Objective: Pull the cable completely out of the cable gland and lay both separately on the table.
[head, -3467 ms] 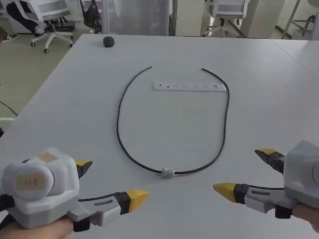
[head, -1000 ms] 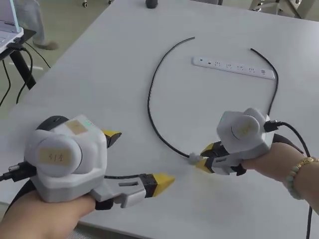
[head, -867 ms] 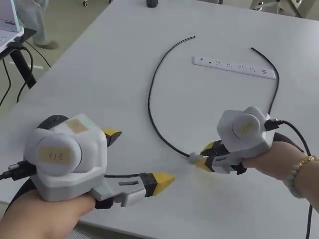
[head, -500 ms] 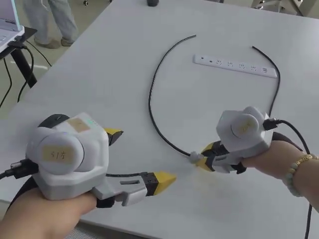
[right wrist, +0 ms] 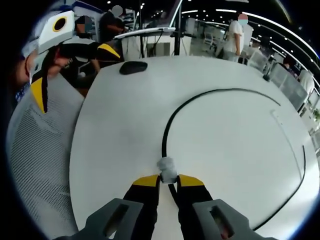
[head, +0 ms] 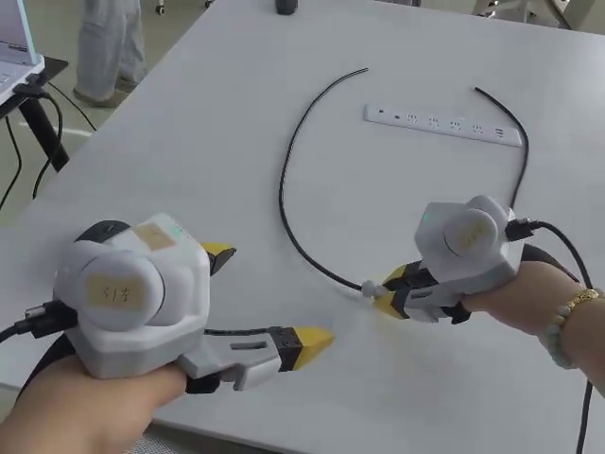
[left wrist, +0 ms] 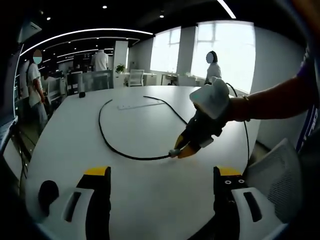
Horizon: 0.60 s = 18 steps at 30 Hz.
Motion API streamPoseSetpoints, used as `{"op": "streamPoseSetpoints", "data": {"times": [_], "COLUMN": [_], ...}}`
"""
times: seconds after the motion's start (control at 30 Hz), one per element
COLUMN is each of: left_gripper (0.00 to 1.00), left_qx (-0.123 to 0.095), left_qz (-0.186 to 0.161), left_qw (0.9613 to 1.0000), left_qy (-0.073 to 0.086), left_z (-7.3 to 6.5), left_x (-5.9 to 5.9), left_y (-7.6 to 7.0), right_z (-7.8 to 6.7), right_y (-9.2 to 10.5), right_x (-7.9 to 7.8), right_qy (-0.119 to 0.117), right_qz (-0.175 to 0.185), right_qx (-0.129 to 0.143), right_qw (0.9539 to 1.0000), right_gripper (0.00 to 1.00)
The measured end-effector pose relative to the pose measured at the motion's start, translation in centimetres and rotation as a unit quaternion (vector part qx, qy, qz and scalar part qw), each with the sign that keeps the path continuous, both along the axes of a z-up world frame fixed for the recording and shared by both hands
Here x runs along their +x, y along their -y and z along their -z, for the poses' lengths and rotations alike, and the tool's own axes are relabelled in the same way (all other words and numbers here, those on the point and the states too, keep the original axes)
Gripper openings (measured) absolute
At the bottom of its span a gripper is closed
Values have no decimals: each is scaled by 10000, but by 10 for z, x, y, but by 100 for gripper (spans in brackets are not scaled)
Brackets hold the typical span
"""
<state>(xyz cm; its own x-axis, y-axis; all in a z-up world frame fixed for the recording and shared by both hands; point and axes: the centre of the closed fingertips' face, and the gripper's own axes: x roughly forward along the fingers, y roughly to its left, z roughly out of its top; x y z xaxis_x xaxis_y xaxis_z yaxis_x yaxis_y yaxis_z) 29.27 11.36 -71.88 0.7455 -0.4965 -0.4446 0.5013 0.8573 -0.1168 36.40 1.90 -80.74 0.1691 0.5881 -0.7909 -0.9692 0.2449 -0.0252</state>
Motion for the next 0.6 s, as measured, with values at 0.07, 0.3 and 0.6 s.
{"op": "streamPoseSetpoints", "data": {"times": [0.07, 0.3, 0.6], "left_gripper": [85, 85, 84], "left_qx": [13, 35, 0], "left_qz": [45, 178, 456], "left_qw": [10000, 9997, 9983], "left_qy": [41, 171, 355], "left_z": [-3, -14, -29], "left_x": [0, 2, 0], "left_y": [2, 10, 25], "right_z": [-11, -47, -87], "right_y": [1, 7, 17], "right_x": [0, -3, -21], "right_qy": [14, 242, 428], "right_qz": [64, 190, 296], "right_qx": [100, 335, 583], "right_qw": [9999, 9990, 9969], "right_gripper": [9, 9, 8]}}
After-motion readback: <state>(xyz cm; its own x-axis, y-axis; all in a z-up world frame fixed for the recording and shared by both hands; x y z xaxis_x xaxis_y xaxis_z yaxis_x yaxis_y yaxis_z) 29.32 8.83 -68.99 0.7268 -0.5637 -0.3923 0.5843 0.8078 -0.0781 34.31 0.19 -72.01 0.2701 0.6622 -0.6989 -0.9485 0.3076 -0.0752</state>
